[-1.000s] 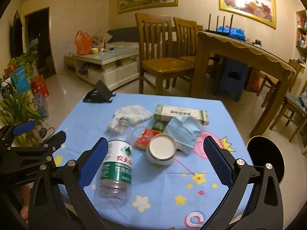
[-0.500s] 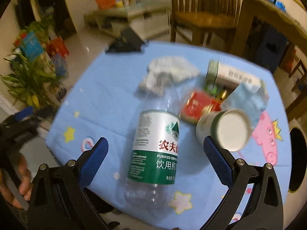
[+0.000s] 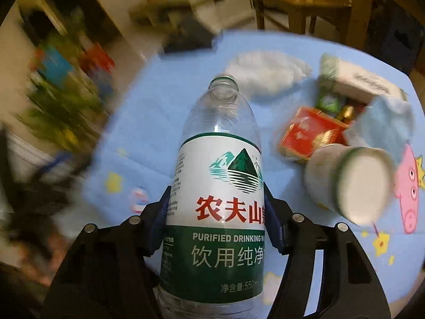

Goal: Collect trash
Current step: 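Grasp the green-label water bottle with the right tool while the left tool grasps the white milk can, then drop the bottle into the black bin with the right tool while the left tool drops the milk can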

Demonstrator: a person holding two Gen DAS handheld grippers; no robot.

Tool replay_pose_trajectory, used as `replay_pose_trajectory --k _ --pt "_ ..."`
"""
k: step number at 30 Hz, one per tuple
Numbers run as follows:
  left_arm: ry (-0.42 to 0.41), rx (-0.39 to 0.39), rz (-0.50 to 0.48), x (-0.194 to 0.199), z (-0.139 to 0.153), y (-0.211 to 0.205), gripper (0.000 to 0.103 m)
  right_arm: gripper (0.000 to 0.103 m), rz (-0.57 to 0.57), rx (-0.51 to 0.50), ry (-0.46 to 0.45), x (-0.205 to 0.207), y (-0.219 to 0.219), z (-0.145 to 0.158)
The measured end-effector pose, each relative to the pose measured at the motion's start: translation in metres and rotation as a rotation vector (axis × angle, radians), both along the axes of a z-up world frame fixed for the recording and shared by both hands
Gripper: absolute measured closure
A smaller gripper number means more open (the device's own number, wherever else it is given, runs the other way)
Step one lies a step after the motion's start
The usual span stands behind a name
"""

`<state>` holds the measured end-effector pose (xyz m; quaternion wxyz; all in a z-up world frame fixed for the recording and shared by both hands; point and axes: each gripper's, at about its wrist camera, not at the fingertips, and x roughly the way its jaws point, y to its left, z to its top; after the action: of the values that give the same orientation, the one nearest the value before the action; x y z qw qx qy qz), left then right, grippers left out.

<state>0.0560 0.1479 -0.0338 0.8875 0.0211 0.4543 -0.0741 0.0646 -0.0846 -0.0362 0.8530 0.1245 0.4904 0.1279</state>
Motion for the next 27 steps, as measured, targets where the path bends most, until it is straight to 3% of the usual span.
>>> replay_pose_trajectory --k 4,6,12,15,18,20,21,23,27 --pt "0.015 -0.029 -0.150 -0.002 0.007 -0.049 0.006 0.041 -0.107 0.181 -0.133 -0.048 -0.079 0.042" --pt "0.029 -0.045 -0.217 -0.003 0.009 -0.075 0.006 0.041 -0.178 0.256 -0.172 -0.073 -0.128 0.048" --pt "0.041 -0.103 -0.415 -0.021 0.013 -0.172 0.006 0.041 -0.348 0.304 -0.222 -0.123 -0.224 0.046" --pt "0.010 -0.063 -0.475 -0.029 0.012 -0.220 0.006 0.041 -0.372 0.298 -0.234 -0.136 -0.247 0.038" --pt "-0.069 0.037 -0.514 -0.036 0.005 -0.259 0.006 0.041 -0.389 0.312 -0.245 -0.149 -0.273 0.031" --pt "-0.070 0.068 -0.552 -0.037 -0.007 -0.279 0.006 0.041 -0.398 0.328 -0.252 -0.154 -0.286 0.027" --pt "-0.063 0.072 -0.560 -0.035 -0.012 -0.282 0.008 0.041 -0.403 0.340 -0.254 -0.157 -0.294 0.024" --pt "-0.045 0.074 -0.576 -0.035 -0.022 -0.290 0.047 0.040 -0.409 0.361 -0.260 -0.164 -0.310 0.019" --pt "-0.074 0.041 -0.591 -0.038 -0.019 -0.285 0.049 0.040 -0.436 0.388 -0.277 -0.178 -0.334 0.006"
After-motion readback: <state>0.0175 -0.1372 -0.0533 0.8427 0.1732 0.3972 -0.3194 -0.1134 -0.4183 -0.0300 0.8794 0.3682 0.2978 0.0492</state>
